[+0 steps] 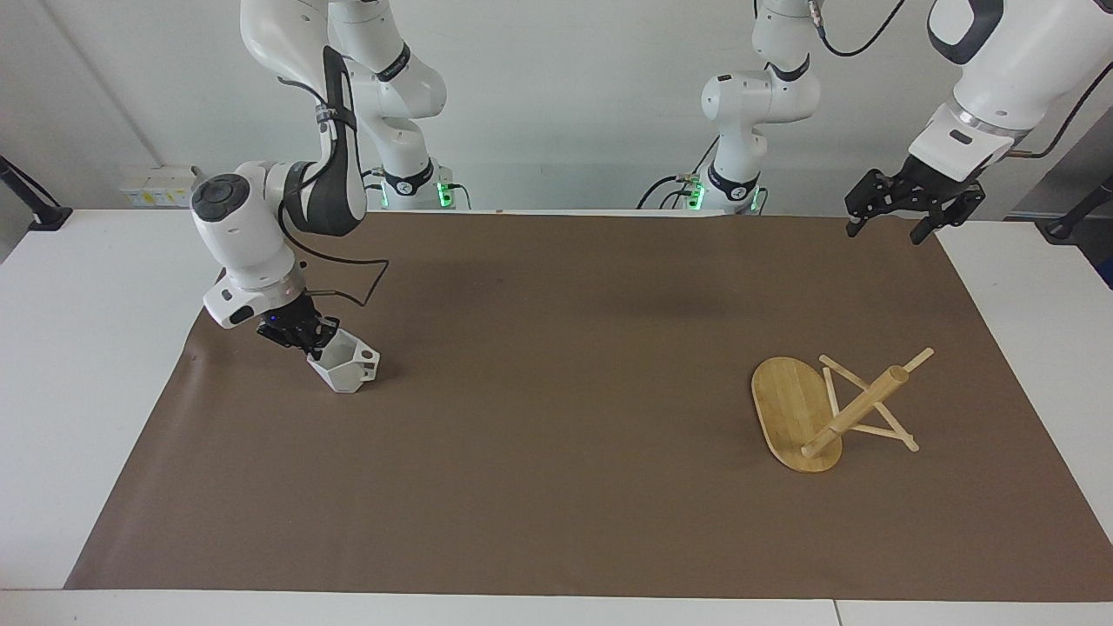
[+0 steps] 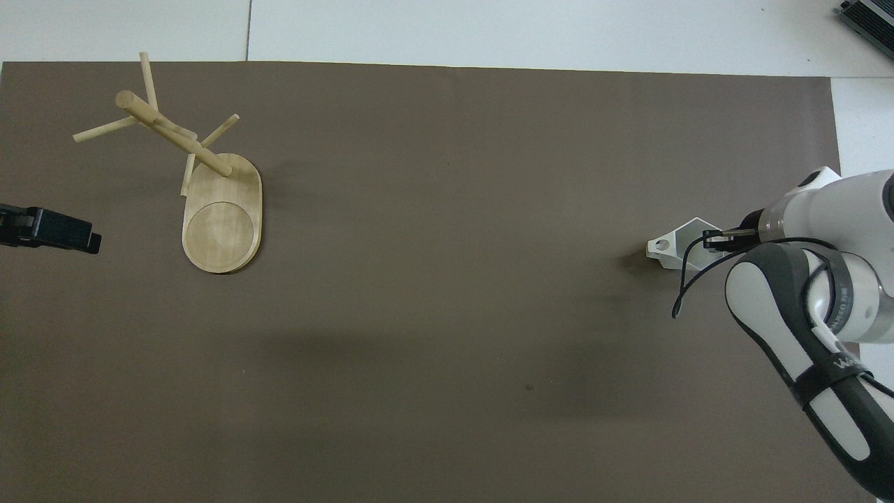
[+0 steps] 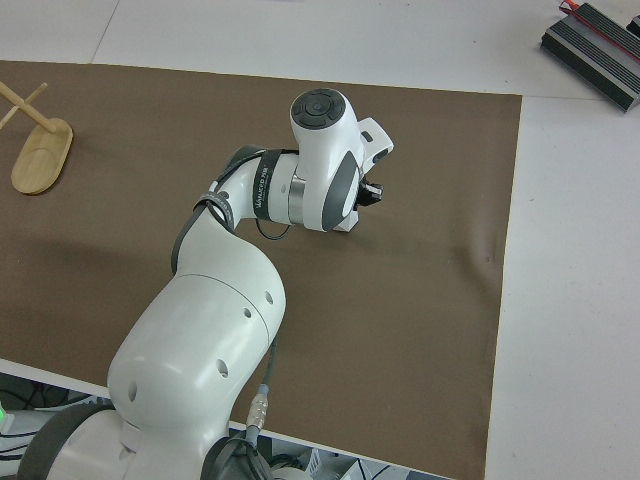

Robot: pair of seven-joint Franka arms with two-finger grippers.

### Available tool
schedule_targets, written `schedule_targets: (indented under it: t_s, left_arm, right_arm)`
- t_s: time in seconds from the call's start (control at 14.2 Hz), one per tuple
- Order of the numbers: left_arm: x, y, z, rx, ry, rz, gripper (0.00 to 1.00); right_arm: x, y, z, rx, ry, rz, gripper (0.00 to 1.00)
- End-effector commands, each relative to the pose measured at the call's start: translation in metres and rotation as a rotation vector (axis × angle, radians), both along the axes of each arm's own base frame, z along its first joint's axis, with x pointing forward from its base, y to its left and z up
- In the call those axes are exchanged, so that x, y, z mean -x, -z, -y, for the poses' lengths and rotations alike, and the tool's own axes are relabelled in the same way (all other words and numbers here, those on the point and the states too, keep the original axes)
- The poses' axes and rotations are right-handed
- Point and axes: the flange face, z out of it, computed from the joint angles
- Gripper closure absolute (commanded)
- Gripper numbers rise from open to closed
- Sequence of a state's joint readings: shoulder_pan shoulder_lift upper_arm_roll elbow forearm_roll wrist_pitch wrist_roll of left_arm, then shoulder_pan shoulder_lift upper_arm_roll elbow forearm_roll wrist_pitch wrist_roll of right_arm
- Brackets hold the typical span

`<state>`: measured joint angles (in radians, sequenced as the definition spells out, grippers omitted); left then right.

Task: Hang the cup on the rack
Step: 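Lift the white cup with the right gripper and raise it up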

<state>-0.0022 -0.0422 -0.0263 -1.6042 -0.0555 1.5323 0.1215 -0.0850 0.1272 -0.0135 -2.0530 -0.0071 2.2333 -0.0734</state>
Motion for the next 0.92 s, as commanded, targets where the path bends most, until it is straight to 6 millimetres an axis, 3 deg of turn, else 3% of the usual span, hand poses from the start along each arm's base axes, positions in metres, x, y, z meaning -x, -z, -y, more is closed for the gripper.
schedule_targets:
  t_s: [0.0,0.28,0.56,0.85]
  left_arm:
    - [0.002,0.001,-0.004,-0.019,0.006,0.0,0.0]
    - [0.002,0.001,-0.004,-0.021,0.006,0.0,0.0]
    - [0.002,0.001,-0.003,-0.021,0.008,0.0,0.0]
    - [0.002,0.001,-0.004,-0.021,0.006,0.0,0.0]
  right_arm:
    - [-0.008,-0.025,0.006,-0.013,0.016,-0.021,1.0]
    - [-0.015,-0.063,0.011,-0.017,0.056,-0.058,1.0]
    - [-0.016,-0.123,0.01,-0.018,0.087,-0.105,1.0]
    - [-0.007,-0.168,0.008,-0.017,0.09,-0.122,1.0]
